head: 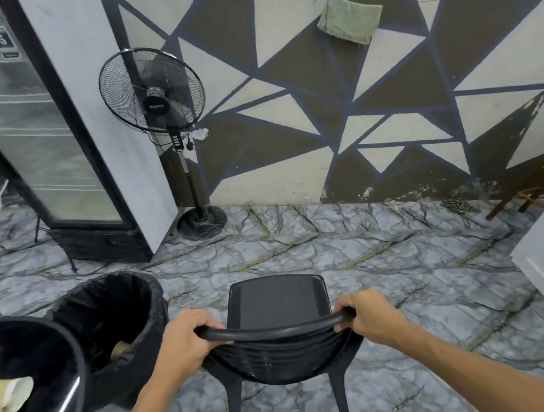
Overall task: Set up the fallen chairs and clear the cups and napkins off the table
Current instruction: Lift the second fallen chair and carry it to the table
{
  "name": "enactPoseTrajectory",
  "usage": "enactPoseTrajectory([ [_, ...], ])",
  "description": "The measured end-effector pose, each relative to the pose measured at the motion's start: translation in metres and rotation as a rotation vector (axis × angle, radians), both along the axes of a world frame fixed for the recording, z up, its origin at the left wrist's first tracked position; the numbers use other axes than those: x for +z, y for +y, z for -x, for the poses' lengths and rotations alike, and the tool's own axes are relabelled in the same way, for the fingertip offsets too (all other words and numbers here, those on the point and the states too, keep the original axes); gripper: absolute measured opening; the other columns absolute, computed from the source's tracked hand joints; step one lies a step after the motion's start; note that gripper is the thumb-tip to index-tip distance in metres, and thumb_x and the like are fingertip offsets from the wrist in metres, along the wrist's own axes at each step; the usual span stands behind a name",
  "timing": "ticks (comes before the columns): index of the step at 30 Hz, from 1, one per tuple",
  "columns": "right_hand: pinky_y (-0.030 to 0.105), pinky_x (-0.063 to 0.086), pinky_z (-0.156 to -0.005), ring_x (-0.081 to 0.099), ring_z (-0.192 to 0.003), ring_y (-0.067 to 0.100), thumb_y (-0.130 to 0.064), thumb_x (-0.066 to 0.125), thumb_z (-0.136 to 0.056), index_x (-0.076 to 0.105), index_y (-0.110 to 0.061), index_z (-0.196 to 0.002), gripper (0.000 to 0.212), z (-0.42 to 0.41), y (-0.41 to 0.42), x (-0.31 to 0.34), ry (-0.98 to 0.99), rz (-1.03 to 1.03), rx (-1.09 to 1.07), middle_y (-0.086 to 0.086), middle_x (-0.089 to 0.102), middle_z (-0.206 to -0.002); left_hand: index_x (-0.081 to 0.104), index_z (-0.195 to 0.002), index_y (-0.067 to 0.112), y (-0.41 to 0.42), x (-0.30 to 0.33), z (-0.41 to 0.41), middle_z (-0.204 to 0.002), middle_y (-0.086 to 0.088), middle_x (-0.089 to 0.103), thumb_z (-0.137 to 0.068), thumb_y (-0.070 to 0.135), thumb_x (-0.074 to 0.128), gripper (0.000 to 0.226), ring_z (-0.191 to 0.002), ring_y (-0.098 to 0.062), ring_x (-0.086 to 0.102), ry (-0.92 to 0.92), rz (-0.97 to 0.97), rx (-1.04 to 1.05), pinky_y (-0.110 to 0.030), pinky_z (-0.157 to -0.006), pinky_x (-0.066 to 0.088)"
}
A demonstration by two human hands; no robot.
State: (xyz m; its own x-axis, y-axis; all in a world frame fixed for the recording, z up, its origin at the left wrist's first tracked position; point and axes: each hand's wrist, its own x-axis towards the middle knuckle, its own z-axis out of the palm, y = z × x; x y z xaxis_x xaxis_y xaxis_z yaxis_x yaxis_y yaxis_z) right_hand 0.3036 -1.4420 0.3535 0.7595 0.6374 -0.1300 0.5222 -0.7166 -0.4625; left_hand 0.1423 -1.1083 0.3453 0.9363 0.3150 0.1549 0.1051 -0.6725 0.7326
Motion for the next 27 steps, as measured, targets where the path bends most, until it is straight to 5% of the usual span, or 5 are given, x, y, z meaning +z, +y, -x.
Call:
enactPoseTrajectory([
  [5,0.035,0.053,-0.063,0.063,-0.069,0.011,-0.024,0.083,-0.077,0.07,-0.026,-0.079,0.014,-0.019,0.029,0.025,-0.026,-0.013,0.098,-0.005,0.07,-0.072,0.074,-0.063,0.027,0.004,0.021,0.023,-0.082,0.013,0.067,-0.055,0.026,0.096,0.023,-0.083,-0.008,0.057,-0.058,0.061,0.121,-0.014,-0.07,0.041],
  [8,0.034,0.049,-0.062,0.061,-0.067,0.013,-0.03,0.081,-0.079,0.068,-0.026,-0.08,0.014,-0.029,0.052,0.044,-0.034,-0.003,0.192,-0.003,0.068,-0.071,0.075,-0.067,0.028,0.013,0.036,0.038,-0.073,0.004,0.066,-0.053,0.04,0.093,0.026,-0.08,-0.008,0.055,-0.049,0.068,0.201,-0.025,-0.074,0.044],
  [14,0.033,0.036,-0.056,0.06,-0.068,0.023,-0.037,0.081,-0.077,0.061,-0.023,-0.071,0.025,-0.05,0.092,0.056,0.003,-0.025,0.351,0.006,0.062,-0.066,0.074,-0.066,0.032,0.012,0.064,0.065,-0.076,0.004,0.064,-0.053,0.041,0.095,0.025,-0.08,-0.004,0.055,-0.034,0.073,0.397,-0.017,-0.069,0.036],
  [22,0.027,0.032,-0.051,0.043,-0.055,0.006,-0.034,0.081,-0.078,0.047,-0.039,-0.056,0.04,-0.084,0.141,0.07,0.008,-0.059,0.706,-0.008,0.042,-0.056,0.073,-0.062,0.029,-0.042,0.086,0.094,-0.075,0.0,0.064,-0.054,0.032,0.096,0.024,-0.081,-0.007,0.057,0.0,0.125,0.731,-0.015,-0.068,0.035],
  [27,0.034,0.043,-0.058,0.055,-0.066,0.017,-0.029,0.076,-0.08,0.055,-0.014,-0.069,0.028,-0.076,0.18,0.076,-0.027,-0.043,0.911,0.002,0.056,-0.065,0.072,-0.069,0.044,-0.077,0.083,0.125,-0.078,-0.005,0.067,-0.048,0.031,0.097,0.035,-0.081,-0.016,0.063,-0.031,0.164,0.965,-0.029,-0.074,0.044],
])
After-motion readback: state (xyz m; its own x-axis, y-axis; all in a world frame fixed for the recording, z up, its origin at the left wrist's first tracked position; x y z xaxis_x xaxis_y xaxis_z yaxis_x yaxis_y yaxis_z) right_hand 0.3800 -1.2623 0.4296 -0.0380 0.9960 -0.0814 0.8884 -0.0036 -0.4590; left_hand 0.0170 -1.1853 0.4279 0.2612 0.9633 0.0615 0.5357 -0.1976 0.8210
